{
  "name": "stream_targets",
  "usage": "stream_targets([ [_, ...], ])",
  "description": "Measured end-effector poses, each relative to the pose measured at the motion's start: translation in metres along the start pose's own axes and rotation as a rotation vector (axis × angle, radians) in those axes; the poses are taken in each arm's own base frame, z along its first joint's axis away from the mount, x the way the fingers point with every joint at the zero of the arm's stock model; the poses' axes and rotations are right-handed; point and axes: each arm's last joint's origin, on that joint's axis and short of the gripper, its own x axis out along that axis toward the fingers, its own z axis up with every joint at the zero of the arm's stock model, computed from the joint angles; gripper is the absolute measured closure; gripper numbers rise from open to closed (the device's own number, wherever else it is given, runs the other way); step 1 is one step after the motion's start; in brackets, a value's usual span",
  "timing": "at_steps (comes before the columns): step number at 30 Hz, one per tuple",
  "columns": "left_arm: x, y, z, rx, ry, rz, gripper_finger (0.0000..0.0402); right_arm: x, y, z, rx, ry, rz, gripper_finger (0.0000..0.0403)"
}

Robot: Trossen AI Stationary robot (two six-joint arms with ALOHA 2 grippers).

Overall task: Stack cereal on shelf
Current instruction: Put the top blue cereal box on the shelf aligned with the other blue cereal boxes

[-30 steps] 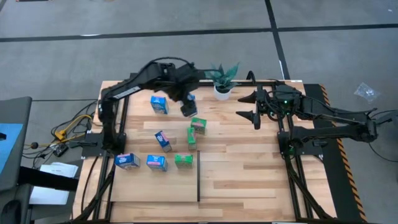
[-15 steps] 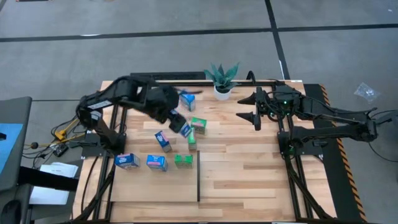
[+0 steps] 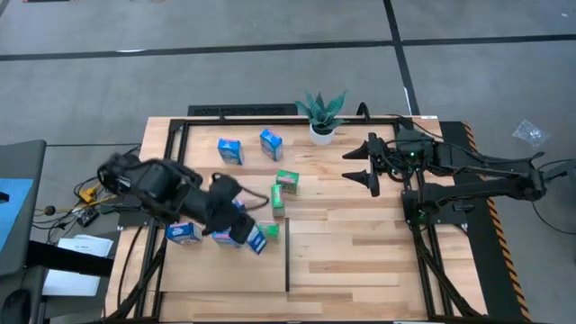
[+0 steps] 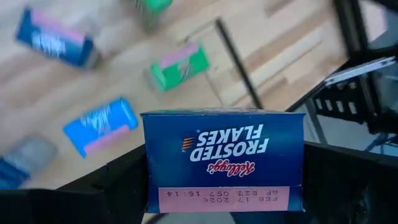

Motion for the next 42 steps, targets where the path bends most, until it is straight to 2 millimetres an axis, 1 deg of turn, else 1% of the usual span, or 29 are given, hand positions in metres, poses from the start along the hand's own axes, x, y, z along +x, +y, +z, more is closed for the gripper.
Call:
stream_targets([
  [6,0.019,0.005,-0.040,-0.036,0.158,0.097,0.0083,0.000,-0.001,-0.001,-0.001,0.008,-0.004,0.0085],
  [10,0.032,0.010,-0.060,-0.083,0.224,0.179,0.0083,0.000,-0.001,-0.001,-0.001,0.009,-0.004,0.0085],
  [13,0.038,0.014,-0.072,-0.131,0.247,0.229,0.0083,0.000,-0.001,-0.001,-0.001,0.008,-0.005,0.0085],
  [19,0.049,0.021,-0.086,-0.270,0.137,0.283,0.0083,0.001,-0.002,-0.001,0.000,0.008,-0.034,0.0085],
  [22,0.058,0.026,-0.092,-0.330,0.132,0.336,0.0083,0.005,-0.004,-0.002,0.009,0.017,-0.071,0.0085],
  [25,0.065,0.031,-0.097,-0.356,0.171,0.395,0.0083,0.010,-0.005,-0.002,0.032,0.015,-0.085,0.0085],
  [27,0.063,0.035,-0.099,-0.357,0.177,0.405,0.0083,0.016,-0.006,-0.003,0.041,0.024,-0.092,0.0085],
  [30,0.053,0.044,-0.102,-0.395,0.142,0.382,0.0083,0.024,-0.008,-0.004,0.057,0.035,-0.098,0.0085],
  [36,0.046,0.073,-0.118,-0.477,0.102,0.436,0.0083,0.044,-0.012,-0.005,0.069,0.031,-0.108,0.0085],
  [39,0.042,0.088,-0.119,-0.474,0.095,0.448,0.0083,0.052,-0.016,-0.002,0.071,-0.005,-0.115,0.0085],
  [42,0.039,0.103,-0.114,-0.458,0.079,0.445,0.0083,0.058,-0.021,-0.002,0.091,-0.021,-0.132,0.0085],
])
